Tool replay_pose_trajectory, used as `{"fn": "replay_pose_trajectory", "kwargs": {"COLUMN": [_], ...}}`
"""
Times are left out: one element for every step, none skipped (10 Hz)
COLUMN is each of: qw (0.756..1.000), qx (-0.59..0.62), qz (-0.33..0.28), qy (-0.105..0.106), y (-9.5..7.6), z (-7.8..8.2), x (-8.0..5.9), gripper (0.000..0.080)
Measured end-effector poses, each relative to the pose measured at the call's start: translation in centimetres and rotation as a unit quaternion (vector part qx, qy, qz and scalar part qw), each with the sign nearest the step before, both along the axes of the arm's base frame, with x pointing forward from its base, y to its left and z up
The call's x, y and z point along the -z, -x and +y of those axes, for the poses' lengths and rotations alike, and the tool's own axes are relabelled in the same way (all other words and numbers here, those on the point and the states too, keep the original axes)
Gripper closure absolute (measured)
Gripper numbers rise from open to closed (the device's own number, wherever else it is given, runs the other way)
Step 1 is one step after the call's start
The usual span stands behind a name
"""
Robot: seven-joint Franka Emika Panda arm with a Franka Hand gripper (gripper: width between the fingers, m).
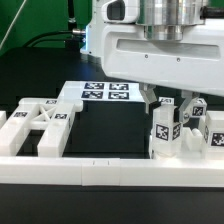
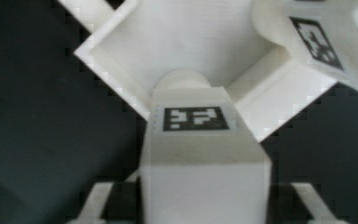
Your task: Assemble chair
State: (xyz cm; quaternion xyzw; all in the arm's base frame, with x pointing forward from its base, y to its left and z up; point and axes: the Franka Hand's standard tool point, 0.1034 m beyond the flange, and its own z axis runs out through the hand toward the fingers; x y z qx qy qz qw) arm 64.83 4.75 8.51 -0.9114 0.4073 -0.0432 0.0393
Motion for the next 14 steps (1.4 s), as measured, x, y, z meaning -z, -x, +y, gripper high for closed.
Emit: {"fn": "replay_pose_trajectory", "kwargs": {"qw": [1.000,0.997,0.989,0.979,0.963,0.952,0.947,0.939,0.940,0.948,0.958,0.964,0.976,0.986], "qx": [0.023,0.077,0.146,0.200,0.267,0.302,0.316,0.339,0.336,0.313,0.282,0.261,0.214,0.164], "qz": [0.001,0.002,-0.003,-0.009,-0.006,-0.004,-0.003,-0.001,-0.001,-0.002,-0.004,-0.004,-0.010,-0.020], "qy": [-0.003,-0.010,-0.023,-0.035,-0.041,-0.044,-0.048,-0.053,-0.053,-0.050,-0.046,-0.044,-0.039,-0.032], "y": [0.0,0.1,0.3,0.5,0.5,0.5,0.5,0.5,0.5,0.5,0.5,0.6,0.5,0.3], "z": [0.0,-0.1,-0.2,-0.2,0.0,0.0,0.0,0.0,0.1,0.1,0.2,0.5,0.8,0.8], "x": [0.0,0.1,0.1,0.1,0.1,0.1,0.1,0.1,0.2,0.1,0.1,0.2,0.2,0.1], "gripper": [0.0514,0.0514,0.0514,0.0514,0.0514,0.0512,0.0512,0.0512,0.0512,0.0349,0.0224,0.0224,0.0166,0.0153]}}
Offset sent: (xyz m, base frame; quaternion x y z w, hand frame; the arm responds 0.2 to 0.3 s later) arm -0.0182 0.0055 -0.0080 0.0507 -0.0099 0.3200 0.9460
